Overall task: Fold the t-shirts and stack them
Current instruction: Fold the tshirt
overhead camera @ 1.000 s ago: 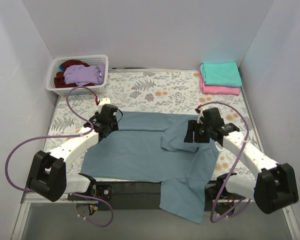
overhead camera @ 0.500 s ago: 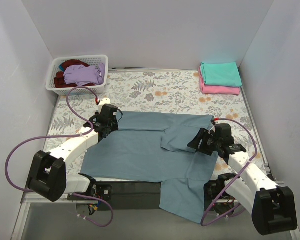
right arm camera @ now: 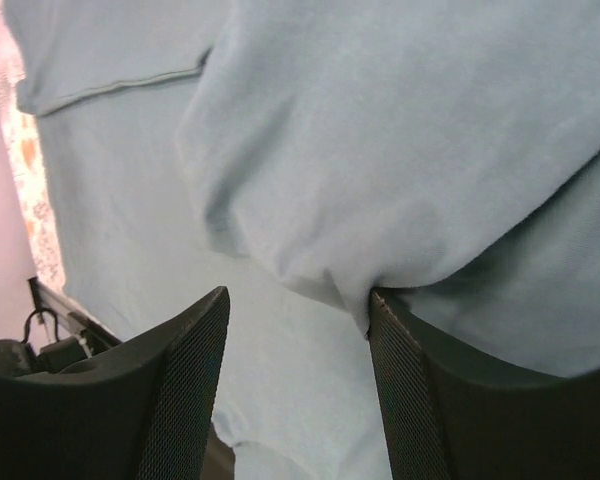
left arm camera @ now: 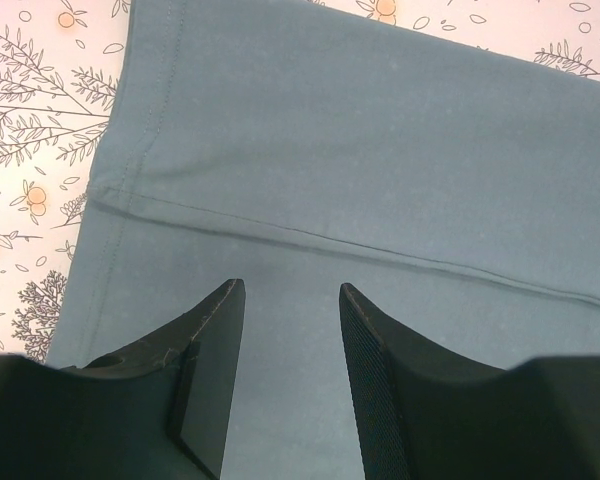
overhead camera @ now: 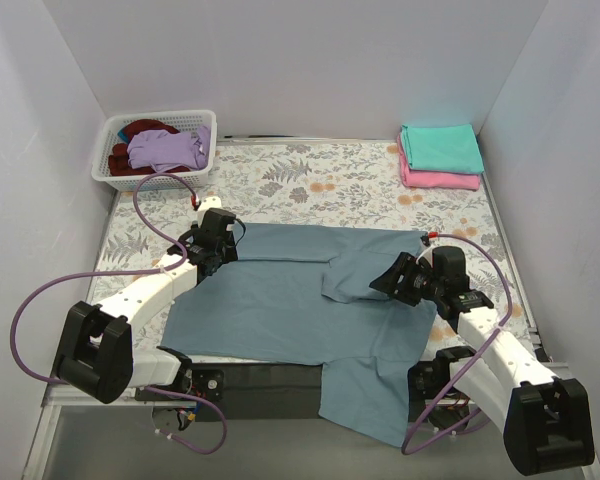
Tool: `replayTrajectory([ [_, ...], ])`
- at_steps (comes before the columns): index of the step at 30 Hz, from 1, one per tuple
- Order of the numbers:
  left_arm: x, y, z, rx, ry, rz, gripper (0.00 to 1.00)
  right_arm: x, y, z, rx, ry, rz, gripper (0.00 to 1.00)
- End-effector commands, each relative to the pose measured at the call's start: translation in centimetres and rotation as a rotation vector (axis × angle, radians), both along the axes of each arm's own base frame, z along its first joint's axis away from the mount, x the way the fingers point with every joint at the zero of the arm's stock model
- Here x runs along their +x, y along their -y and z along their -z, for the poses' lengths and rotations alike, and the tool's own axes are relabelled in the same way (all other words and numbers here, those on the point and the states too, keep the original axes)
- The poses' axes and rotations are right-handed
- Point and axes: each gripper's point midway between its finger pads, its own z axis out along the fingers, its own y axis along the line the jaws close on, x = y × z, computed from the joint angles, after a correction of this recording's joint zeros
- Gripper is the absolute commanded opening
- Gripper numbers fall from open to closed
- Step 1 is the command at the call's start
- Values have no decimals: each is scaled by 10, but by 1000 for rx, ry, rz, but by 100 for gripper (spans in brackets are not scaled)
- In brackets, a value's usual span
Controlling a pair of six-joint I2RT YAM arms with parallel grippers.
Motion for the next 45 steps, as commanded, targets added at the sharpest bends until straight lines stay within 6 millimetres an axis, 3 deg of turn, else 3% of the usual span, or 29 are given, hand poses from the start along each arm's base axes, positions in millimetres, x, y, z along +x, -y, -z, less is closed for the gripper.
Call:
replayTrajectory([
  [1, 10, 3, -13, -11, 35, -1, 42, 11, -14, -36, 79, 111, -61, 63],
  [8, 10, 3, -13, -15, 34, 1, 42, 15, -15, -36, 60, 140, -96, 63],
  [14, 10, 4, -11, -15, 27, 7, 42, 3, -10, -1, 21, 43, -96, 63],
  [23, 9, 7, -8, -22, 13, 21, 42, -8, 6, 27, -65, -13, -45, 64],
  [34, 9, 8, -6, -23, 6, 26, 41, -14, -3, 26, -33, -41, -123, 61],
  [40, 8, 10, -5, -26, 2, 33, 42, -29, -12, 25, 10, -75, -206, 55],
  [45, 8, 11, -4, -30, -2, 39, 41, -35, -18, 14, 55, -70, -249, 50],
])
